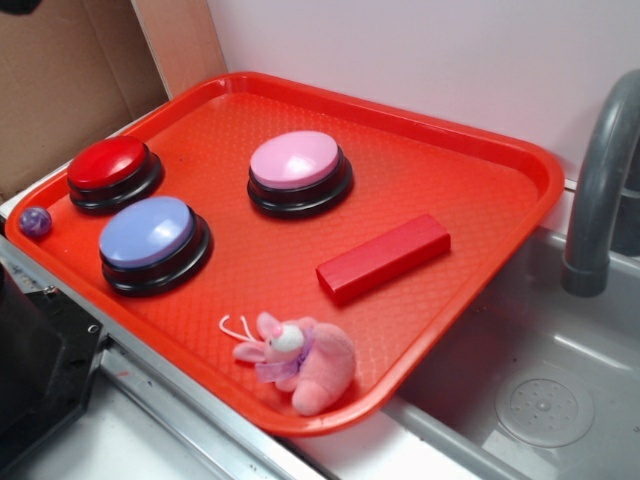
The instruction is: Push the pink button.
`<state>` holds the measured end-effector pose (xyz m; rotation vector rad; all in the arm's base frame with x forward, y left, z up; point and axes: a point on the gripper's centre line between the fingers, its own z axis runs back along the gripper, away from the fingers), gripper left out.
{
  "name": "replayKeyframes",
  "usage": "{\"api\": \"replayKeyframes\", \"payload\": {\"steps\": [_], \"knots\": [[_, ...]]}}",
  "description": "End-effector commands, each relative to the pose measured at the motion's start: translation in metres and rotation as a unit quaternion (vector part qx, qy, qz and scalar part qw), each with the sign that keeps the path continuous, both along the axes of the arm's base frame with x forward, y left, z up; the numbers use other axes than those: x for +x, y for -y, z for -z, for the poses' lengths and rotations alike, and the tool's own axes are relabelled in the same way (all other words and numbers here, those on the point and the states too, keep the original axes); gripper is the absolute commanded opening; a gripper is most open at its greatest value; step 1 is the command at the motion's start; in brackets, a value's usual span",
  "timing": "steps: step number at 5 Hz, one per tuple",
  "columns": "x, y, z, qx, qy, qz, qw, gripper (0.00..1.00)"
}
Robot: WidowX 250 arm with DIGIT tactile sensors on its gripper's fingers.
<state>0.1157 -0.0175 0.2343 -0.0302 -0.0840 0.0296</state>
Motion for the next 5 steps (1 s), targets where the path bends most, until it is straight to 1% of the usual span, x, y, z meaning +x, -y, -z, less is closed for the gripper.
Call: {"api": "replayKeyframes", "payload": {"steps": [1,2,3,4,5], "knots": [[0.000,0.000,0.000,0.000,0.000,0.000,1.000,1.00],[0.050,0.013,0.048,-0.005,-0.015,0.125,0.992,1.00],[0.098,0.011,0.087,-0.007,-0.026,0.161,0.987,1.00],[0.149,0.002,0.120,0.011,-0.010,0.131,0.991,1.00],[0.168,-0.007,0.143,0.041,-0.010,0.079,0.996,1.00]]}}
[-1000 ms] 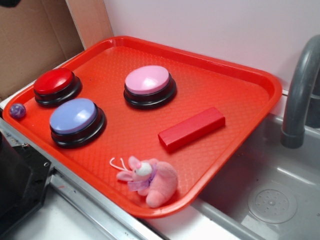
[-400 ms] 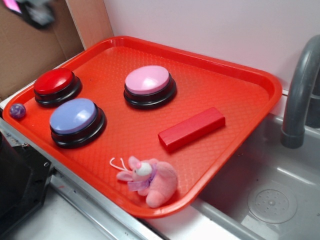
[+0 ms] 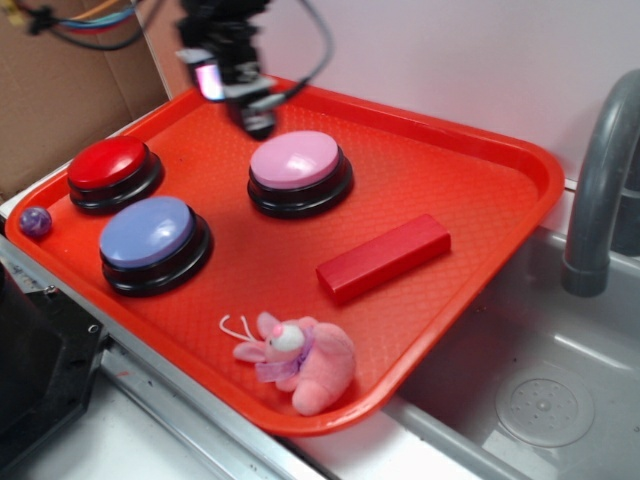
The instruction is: Push the pink button.
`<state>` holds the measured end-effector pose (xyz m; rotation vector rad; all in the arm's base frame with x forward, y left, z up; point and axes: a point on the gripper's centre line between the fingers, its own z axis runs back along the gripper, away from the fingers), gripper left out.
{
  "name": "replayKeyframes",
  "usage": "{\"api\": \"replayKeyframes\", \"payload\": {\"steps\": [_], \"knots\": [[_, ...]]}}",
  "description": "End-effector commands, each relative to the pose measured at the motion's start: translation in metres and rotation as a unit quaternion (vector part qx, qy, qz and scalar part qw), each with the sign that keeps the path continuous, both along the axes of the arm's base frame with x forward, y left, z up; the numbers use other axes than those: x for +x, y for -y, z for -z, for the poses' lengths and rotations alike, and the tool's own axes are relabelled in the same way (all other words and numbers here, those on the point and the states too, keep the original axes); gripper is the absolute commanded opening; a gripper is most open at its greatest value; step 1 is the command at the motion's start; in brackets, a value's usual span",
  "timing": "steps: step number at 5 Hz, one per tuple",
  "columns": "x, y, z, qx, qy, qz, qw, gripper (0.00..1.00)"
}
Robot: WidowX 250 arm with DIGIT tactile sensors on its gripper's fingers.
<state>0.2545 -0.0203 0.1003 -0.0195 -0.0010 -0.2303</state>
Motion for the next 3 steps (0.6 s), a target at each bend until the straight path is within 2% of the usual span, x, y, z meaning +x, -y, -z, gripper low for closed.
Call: {"api": "replayKeyframes", "payload": {"steps": [1,2,3], "knots": [[0.030,-0.016,0.024,0.043,0.042,-0.107,0.992,1.00],[0.031,-0.006,0.042,0.037,0.030,-0.103,0.994,1.00],[0.036,0.004,0.044,0.044,0.021,-0.085,0.995,1.00]]}}
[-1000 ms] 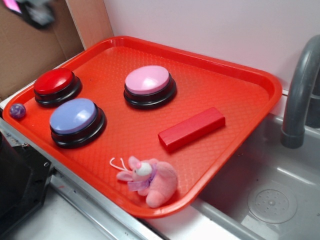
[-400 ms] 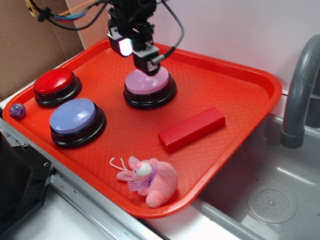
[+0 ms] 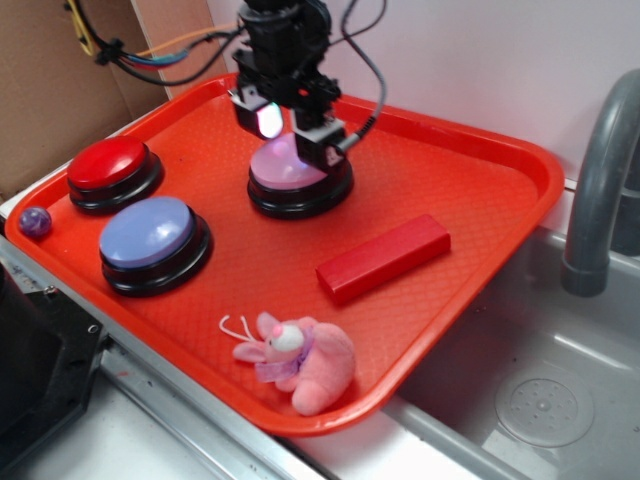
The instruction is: Push the pink button.
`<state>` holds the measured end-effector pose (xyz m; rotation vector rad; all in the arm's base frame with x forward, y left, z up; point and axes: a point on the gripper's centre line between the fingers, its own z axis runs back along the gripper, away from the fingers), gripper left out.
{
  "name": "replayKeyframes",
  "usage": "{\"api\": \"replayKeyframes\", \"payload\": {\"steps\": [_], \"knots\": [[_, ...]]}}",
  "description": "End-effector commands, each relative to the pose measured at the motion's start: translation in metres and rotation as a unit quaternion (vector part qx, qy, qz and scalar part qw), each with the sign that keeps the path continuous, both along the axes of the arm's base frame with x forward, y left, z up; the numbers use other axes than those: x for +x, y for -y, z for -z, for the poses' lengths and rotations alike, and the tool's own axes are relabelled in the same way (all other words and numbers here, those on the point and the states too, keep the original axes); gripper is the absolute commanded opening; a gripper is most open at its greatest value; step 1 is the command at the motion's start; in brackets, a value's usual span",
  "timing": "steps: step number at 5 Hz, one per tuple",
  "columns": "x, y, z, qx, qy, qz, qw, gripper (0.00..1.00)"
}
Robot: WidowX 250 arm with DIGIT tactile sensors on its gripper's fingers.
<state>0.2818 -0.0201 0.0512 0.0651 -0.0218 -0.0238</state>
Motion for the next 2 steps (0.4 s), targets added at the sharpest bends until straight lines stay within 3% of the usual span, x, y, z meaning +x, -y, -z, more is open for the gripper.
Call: {"api": "replayKeyframes", "payload": {"steps": [1,2], "knots": [[0.006,0.004,-0.015,0.015,0.012,0.033,0.999,1.00],[0.000,-0.007,-0.047,0.030,0.021,0.045,0.998,1.00]]}}
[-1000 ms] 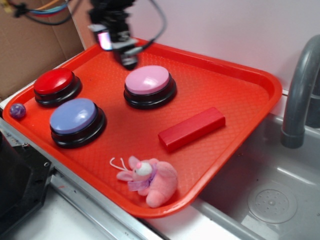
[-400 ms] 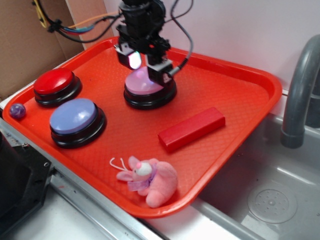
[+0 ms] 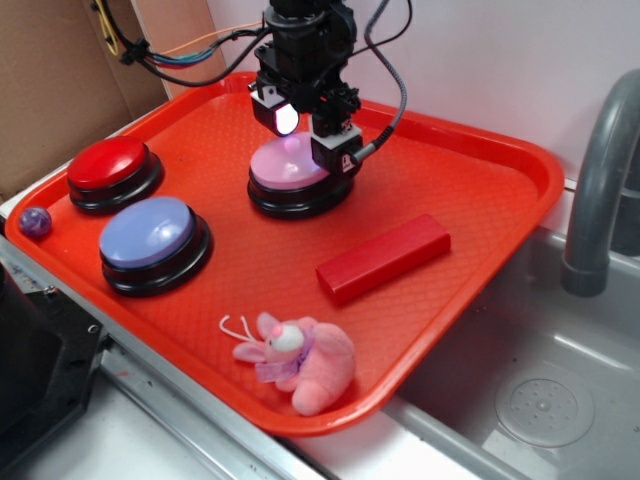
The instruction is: Push the pink button.
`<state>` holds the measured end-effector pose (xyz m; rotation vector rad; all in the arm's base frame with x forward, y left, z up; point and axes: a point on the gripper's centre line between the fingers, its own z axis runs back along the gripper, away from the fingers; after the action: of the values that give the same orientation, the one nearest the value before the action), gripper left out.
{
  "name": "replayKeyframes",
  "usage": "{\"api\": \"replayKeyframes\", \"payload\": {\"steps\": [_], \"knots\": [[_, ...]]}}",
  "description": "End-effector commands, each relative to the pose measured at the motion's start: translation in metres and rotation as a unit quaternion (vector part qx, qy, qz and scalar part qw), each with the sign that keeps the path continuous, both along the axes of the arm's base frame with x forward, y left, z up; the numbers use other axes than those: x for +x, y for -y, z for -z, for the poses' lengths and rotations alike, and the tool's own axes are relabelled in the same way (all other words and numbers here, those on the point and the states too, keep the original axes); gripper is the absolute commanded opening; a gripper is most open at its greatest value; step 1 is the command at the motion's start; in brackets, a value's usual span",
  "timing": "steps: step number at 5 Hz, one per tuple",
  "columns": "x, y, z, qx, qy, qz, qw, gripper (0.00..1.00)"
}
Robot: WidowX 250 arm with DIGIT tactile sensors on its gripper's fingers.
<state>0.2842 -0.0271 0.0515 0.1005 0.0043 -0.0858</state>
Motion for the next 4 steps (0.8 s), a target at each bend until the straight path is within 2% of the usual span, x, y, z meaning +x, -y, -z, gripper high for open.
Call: {"api": "replayKeyframes", "payload": {"steps": [1,3,4], "knots": [[-0.006,-0.021,-0.064,-0.002,0.031,0.038,0.999,1.00],[-0.014,-0.029,-0.094,-0.007,0.053,0.049,0.997,1.00],[-0.015,-0.026,-0.104,0.007,0.052,0.086,0.995,1.00]]}}
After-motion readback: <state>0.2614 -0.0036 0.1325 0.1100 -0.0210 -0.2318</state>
